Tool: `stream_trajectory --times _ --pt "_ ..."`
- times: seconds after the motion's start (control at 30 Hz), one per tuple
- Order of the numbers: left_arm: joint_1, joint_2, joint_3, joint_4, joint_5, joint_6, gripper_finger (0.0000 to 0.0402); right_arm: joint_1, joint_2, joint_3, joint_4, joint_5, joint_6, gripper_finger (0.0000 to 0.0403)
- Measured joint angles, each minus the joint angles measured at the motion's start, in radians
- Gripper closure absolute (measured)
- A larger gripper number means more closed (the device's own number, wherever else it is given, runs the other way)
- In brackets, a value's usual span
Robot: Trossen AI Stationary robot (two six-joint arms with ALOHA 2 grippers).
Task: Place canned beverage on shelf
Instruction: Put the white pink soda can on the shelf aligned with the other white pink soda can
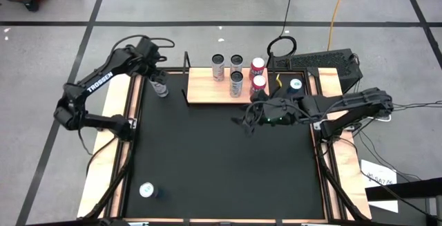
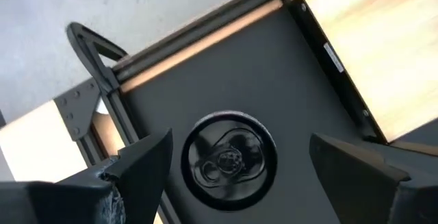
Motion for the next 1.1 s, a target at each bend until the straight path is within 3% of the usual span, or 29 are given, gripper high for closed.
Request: stream_trajectory --times 0.3,0.77,1.1 --pt "0.030 0.014 -0.054 -0.002 0.008 0.018 0.0066 -0.006 -0.002 0.000 -0.010 -0.002 0.004 0.0091" --pt "0.046 0.014 -0.108 0.072 0.063 0.025 0.0162 -0.006 -0.002 0.000 -0.021 -0.002 0.007 0.0091" --pt "0.018 -0.053 0.082 -0.174 0.060 0.048 0.0159 -0.006 -0.064 0.000 -0.048 -0.002 0.003 0.0091"
